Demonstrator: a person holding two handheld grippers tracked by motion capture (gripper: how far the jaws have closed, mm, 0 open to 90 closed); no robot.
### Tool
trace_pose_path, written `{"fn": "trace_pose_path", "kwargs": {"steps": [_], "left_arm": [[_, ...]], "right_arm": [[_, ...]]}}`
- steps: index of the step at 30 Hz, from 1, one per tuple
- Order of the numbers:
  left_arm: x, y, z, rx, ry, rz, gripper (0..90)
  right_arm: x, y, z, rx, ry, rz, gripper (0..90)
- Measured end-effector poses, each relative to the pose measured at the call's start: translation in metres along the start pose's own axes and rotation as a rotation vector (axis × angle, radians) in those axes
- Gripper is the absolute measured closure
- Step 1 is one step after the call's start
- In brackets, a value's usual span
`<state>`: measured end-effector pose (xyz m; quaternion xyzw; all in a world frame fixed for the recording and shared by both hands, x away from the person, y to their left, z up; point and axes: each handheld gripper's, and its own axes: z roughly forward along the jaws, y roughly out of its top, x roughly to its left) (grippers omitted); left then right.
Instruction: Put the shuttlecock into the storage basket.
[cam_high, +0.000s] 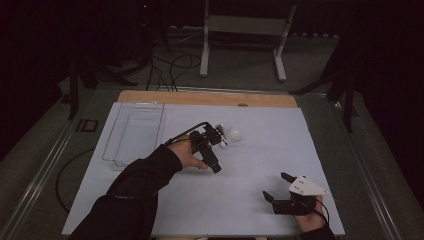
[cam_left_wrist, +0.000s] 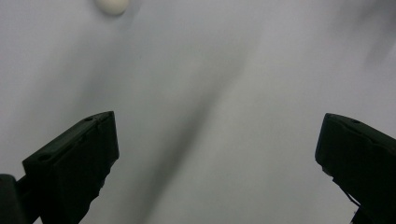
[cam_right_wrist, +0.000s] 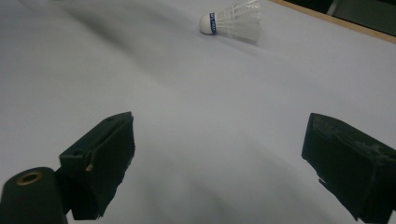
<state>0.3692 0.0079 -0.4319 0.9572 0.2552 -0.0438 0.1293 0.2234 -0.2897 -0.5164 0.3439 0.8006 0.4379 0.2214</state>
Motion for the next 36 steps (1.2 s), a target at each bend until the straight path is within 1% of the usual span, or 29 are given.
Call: {"fn": "trace_pose_path", "kwargs": {"steps": [2, 3, 5, 7, 8, 9, 11, 12, 14, 15, 16, 17, 19, 23, 24, 26, 27, 29, 30, 34, 36], "left_arm": [[0.000, 0.002, 0.000, -0.004, 0.000, -0.001, 0.0], [0.003, 0.007, 0.001, -0.007, 0.008, -0.005, 0.0], [0.005, 0.009, 0.002, -0.010, 0.011, -0.015, 0.0], [0.008, 0.013, 0.001, -0.025, 0.002, -0.025, 0.0], [0.008, 0.013, 0.001, -0.025, 0.002, -0.025, 0.0], [0.011, 0.018, 0.001, -0.037, 0.014, -0.034, 0.0], [0.013, 0.021, 0.001, -0.046, 0.012, -0.038, 0.1], [0.014, 0.023, 0.001, -0.055, 0.010, -0.049, 0.1], [0.016, 0.027, 0.000, -0.066, 0.019, -0.056, 0.1], [0.017, 0.029, -0.001, -0.075, 0.017, -0.065, 0.1], [0.018, 0.031, -0.001, -0.081, 0.019, -0.066, 0.1], [0.018, 0.033, 0.000, -0.087, 0.017, -0.082, 0.1], [0.020, 0.036, 0.002, -0.089, 0.026, -0.091, 0.1], [0.024, 0.040, 0.005, -0.101, 0.019, -0.115, 0.1], [0.025, 0.040, 0.006, -0.105, 0.017, -0.109, 0.1], [0.025, 0.041, 0.006, -0.110, 0.025, -0.115, 0.1], [0.027, 0.042, 0.006, -0.131, 0.024, -0.124, 0.1], [0.030, 0.043, 0.006, -0.159, 0.018, -0.137, 0.1], [0.031, 0.044, 0.006, -0.165, 0.011, -0.141, 0.1], [0.033, 0.048, 0.011, -0.181, 0.019, -0.145, 0.1], [0.034, 0.050, 0.014, -0.180, 0.021, -0.145, 0.9]], "right_arm": [[0.000, 0.000, 0.000, 0.000, 0.000, 0.000, 9.5], [0.000, 0.000, 0.000, -0.002, 0.001, 0.001, 9.5], [0.000, 0.000, 0.000, -0.001, 0.003, 0.005, 9.5], [0.000, 0.000, 0.000, -0.001, 0.003, 0.003, 9.5], [0.000, 0.000, 0.000, -0.001, 0.003, 0.003, 9.5], [0.000, 0.000, 0.000, -0.001, 0.004, 0.002, 9.4], [0.000, 0.000, 0.000, 0.000, 0.004, 0.004, 9.5], [0.000, 0.000, 0.000, -0.001, 0.004, 0.004, 9.5], [0.000, -0.001, 0.000, 0.000, 0.005, 0.005, 9.5], [0.000, -0.001, 0.000, 0.000, 0.003, 0.004, 9.5], [0.000, -0.001, 0.000, 0.000, 0.006, 0.005, 9.5], [0.000, -0.001, 0.000, 0.000, 0.006, 0.003, 9.4], [0.000, -0.001, 0.000, 0.000, 0.007, 0.003, 9.5], [-0.001, -0.001, 0.000, -0.003, 0.006, 0.004, 9.5], [-0.001, -0.001, 0.000, -0.002, 0.005, 0.003, 9.4], [-0.001, -0.001, 0.000, -0.002, 0.008, 0.004, 9.5], [-0.001, -0.001, 0.000, -0.002, 0.006, 0.003, 9.5], [-0.001, -0.001, 0.000, -0.001, 0.007, 0.004, 9.4], [-0.001, -0.001, 0.000, -0.001, 0.007, 0.003, 9.5], [0.000, -0.001, 0.001, 0.000, 0.008, 0.004, 9.4], [0.000, -0.001, 0.000, -0.001, 0.008, 0.004, 9.5]]}}
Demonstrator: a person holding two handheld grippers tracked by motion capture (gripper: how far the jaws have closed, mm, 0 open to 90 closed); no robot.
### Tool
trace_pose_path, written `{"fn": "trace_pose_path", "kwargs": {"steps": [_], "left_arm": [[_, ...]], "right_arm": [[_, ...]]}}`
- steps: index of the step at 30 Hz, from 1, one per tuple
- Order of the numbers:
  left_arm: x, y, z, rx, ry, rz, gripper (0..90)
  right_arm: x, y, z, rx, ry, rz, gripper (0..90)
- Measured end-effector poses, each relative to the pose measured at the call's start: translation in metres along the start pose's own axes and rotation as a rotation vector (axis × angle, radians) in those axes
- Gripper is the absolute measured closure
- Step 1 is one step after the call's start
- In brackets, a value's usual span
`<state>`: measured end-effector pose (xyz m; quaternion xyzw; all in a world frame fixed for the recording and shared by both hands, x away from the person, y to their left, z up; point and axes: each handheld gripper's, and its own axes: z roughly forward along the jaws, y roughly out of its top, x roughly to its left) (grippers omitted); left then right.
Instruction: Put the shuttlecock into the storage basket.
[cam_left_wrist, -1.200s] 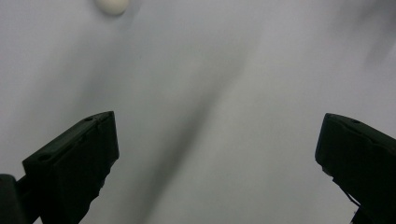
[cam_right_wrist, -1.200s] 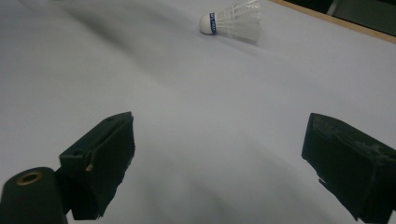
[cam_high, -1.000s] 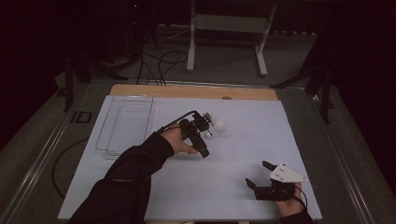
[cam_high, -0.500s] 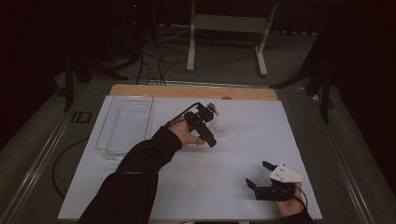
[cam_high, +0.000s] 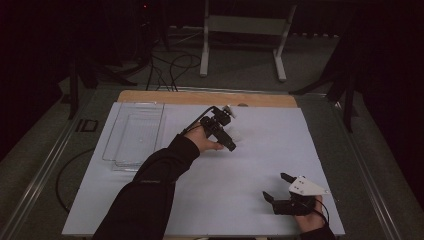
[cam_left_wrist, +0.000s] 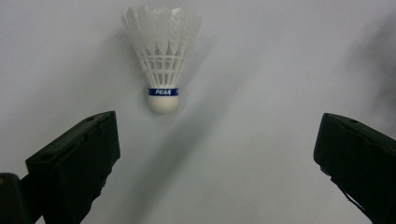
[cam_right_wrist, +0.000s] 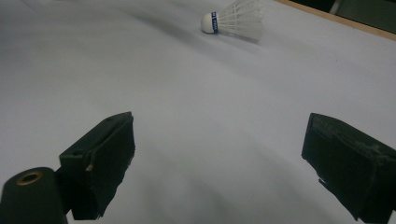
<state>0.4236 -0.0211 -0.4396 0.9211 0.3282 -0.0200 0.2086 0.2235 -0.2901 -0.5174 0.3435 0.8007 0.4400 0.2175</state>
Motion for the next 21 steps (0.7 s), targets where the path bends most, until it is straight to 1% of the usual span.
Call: {"fn": "trace_pose_path", "kwargs": {"steps": [2, 3, 4, 7, 8, 9, 10, 11, 12, 13, 14, 15, 17, 18, 20, 21], "left_arm": [[0.000, 0.001, 0.004, 0.002, 0.018, -0.001, 0.9], [0.000, 0.001, 0.004, 0.002, 0.018, -0.001, 0.9], [0.001, 0.002, 0.006, 0.004, 0.008, 0.007, 0.9], [0.000, 0.003, 0.010, 0.008, 0.018, -0.003, 1.0], [0.001, 0.004, 0.011, 0.007, 0.024, -0.017, 2.6], [0.001, 0.004, 0.011, 0.007, 0.024, -0.017, 2.6], [0.003, 0.005, 0.013, 0.006, 0.019, -0.030, 2.9], [0.003, 0.005, 0.013, 0.006, 0.019, -0.030, 3.6], [0.004, 0.005, 0.015, 0.016, 0.032, -0.028, 3.8], [0.004, 0.005, 0.015, 0.016, 0.032, -0.028, 5.1], [0.005, 0.005, 0.017, 0.020, 0.046, -0.032, 5.1], [0.006, 0.005, 0.018, 0.021, 0.046, -0.033, 7.3], [0.008, 0.004, 0.022, 0.026, 0.052, -0.038, 8.8], [0.009, 0.004, 0.024, 0.026, 0.056, -0.041, 13.7], [0.009, 0.003, 0.025, 0.024, 0.060, -0.041, 14.9], [0.012, 0.003, 0.028, 0.033, 0.061, -0.044, 14.9]], "right_arm": [[0.000, 0.000, 0.000, 0.000, -0.001, 0.001, 9.5], [0.000, 0.000, 0.000, 0.000, -0.001, 0.001, 9.5], [0.000, 0.000, 0.000, 0.000, 0.001, 0.000, 9.5], [0.000, 0.000, 0.000, 0.000, 0.001, -0.001, 9.5], [0.000, 0.000, 0.000, 0.000, 0.002, -0.002, 9.5], [0.000, 0.000, 0.000, 0.000, 0.002, -0.002, 9.5], [0.000, 0.000, 0.000, 0.001, 0.001, -0.002, 9.5], [0.000, 0.000, 0.000, 0.001, 0.001, -0.002, 9.5], [0.000, 0.000, 0.000, 0.000, 0.002, -0.001, 9.5], [0.000, 0.000, 0.000, 0.000, 0.002, -0.001, 9.5], [0.000, 0.000, 0.000, 0.000, 0.002, -0.001, 9.5], [0.000, 0.000, 0.000, 0.001, 0.004, -0.001, 9.5], [0.000, 0.000, 0.001, 0.003, 0.005, 0.000, 9.5], [0.000, 0.000, 0.000, 0.001, 0.007, -0.002, 9.5], [0.000, 0.000, 0.000, 0.001, 0.007, -0.002, 9.5], [0.000, 0.000, 0.000, 0.000, 0.006, -0.004, 9.5]]}}
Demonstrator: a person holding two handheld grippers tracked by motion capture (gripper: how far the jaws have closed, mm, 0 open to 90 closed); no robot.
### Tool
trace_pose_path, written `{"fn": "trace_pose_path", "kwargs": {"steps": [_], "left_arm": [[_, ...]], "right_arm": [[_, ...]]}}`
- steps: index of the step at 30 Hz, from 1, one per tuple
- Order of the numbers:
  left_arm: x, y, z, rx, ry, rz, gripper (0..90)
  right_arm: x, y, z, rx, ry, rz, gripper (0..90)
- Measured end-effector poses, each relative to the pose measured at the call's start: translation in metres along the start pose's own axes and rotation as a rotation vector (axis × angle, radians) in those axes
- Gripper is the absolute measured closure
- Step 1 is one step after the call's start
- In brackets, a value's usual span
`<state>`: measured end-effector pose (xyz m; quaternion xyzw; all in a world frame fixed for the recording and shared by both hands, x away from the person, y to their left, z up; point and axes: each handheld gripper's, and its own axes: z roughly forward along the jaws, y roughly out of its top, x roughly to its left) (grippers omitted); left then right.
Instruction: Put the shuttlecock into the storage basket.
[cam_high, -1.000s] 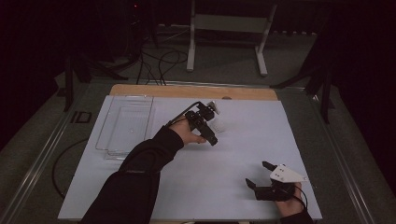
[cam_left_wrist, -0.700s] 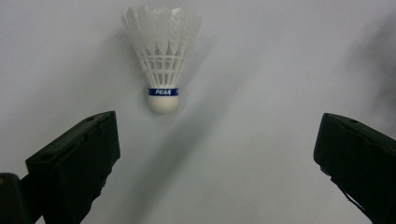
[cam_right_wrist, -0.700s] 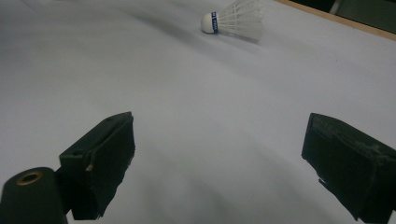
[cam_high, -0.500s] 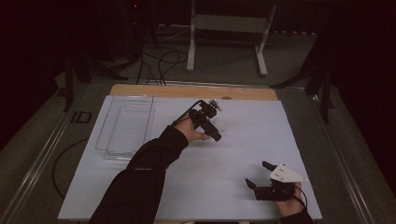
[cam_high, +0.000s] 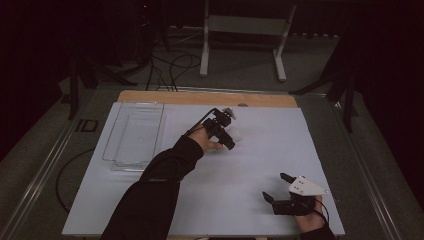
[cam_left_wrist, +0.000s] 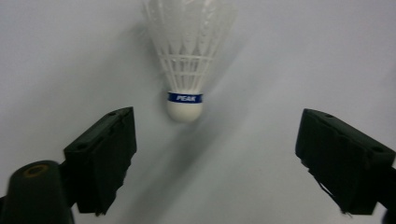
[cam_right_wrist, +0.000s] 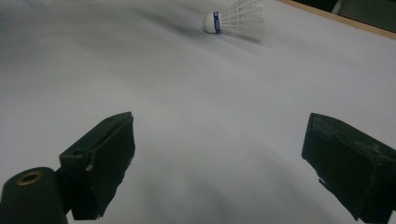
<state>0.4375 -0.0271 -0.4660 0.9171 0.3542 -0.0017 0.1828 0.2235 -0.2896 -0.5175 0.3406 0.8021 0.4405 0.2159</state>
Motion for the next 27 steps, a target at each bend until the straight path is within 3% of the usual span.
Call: {"fn": "trace_pose_path", "kwargs": {"steps": [4, 5, 27], "left_arm": [[0.002, 0.000, 0.006, -0.001, 0.005, -0.001, 21.8], [0.002, 0.000, 0.008, 0.004, 0.007, 0.002, 27.0], [0.007, 0.002, 0.039, 0.058, 0.052, -0.038, 50.0]], "right_arm": [[0.000, 0.000, 0.000, 0.002, 0.002, 0.003, 9.5], [0.000, 0.000, 0.000, 0.003, 0.002, 0.003, 9.5], [-0.001, -0.001, 0.001, 0.008, 0.005, 0.011, 9.5]]}}
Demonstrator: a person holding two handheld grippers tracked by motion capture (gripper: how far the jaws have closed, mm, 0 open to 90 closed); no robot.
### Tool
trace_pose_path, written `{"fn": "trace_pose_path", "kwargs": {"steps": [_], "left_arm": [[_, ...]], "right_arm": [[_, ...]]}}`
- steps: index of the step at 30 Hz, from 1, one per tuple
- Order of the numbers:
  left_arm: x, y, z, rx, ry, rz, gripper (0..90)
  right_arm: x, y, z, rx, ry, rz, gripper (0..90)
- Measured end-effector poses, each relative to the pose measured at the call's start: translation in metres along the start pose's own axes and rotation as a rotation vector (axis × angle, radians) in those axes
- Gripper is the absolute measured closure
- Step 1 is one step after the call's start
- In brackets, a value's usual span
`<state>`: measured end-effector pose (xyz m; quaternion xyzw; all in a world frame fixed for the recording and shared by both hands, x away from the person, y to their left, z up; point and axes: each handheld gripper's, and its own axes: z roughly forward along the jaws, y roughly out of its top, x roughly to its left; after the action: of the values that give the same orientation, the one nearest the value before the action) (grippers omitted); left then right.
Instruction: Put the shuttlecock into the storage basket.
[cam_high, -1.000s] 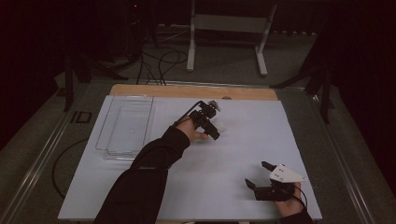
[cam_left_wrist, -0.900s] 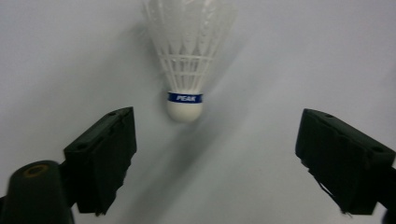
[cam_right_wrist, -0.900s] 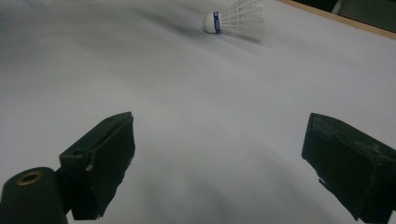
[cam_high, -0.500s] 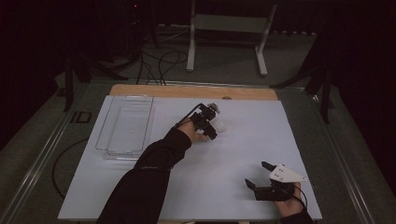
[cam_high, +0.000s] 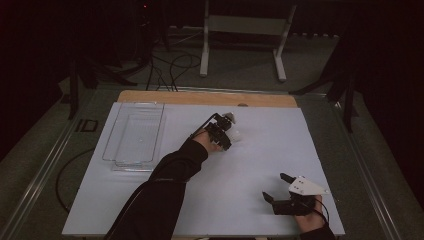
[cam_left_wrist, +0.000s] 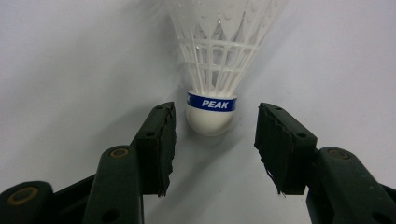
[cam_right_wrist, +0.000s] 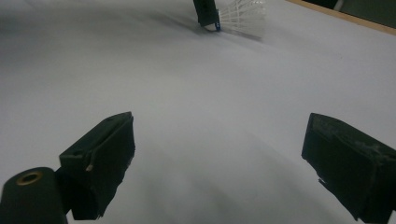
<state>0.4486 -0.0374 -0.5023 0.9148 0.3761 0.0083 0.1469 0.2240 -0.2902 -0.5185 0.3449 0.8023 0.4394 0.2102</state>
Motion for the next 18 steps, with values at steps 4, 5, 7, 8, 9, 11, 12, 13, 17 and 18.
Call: {"fn": "trace_pose_path", "kwargs": {"steps": [4, 5, 7, 8, 9, 11, 12, 13, 17, 18], "left_arm": [[-0.0003, 0.0005, 0.0032, -0.007, -0.004, -0.001, 52.7], [-0.0003, 0.0005, 0.0032, -0.007, -0.004, -0.001, 53.8], [-0.0010, 0.0010, 0.0047, -0.004, 0.001, 0.001, 55.2], [-0.0012, 0.0013, 0.0061, -0.002, -0.002, 0.003, 56.3], [-0.0012, 0.0013, 0.0061, -0.002, -0.002, 0.003, 56.5], [-0.0014, 0.0014, 0.0076, 0.000, -0.004, 0.001, 57.6], [-0.0011, 0.0013, 0.0084, 0.002, 0.002, 0.000, 59.1], [-0.0007, 0.0013, 0.0086, 0.005, 0.008, 0.004, 59.1], [0.0024, 0.0006, 0.0095, 0.002, 0.004, -0.013, 64.7], [0.0027, 0.0006, 0.0094, 0.004, 0.002, -0.010, 64.9]], "right_arm": [[0.0000, 0.0000, 0.0003, 0.001, 0.000, -0.004, 9.5], [0.0000, 0.0000, 0.0003, 0.001, 0.000, -0.004, 9.5], [0.0001, 0.0001, 0.0002, 0.000, 0.001, -0.002, 9.5], [-0.0001, 0.0000, 0.0001, 0.000, 0.001, -0.001, 9.5], [-0.0001, 0.0000, 0.0001, 0.000, 0.001, -0.001, 9.5], [-0.0001, 0.0000, 0.0000, 0.001, 0.000, 0.000, 9.5], [0.0000, 0.0001, -0.0001, 0.000, 0.001, 0.000, 9.5], [0.0000, 0.0001, -0.0001, 0.000, 0.001, 0.000, 9.5], [0.0000, 0.0000, -0.0002, 0.001, 0.000, 0.001, 9.5], [-0.0002, 0.0000, -0.0001, 0.000, 0.000, 0.000, 9.5]]}}
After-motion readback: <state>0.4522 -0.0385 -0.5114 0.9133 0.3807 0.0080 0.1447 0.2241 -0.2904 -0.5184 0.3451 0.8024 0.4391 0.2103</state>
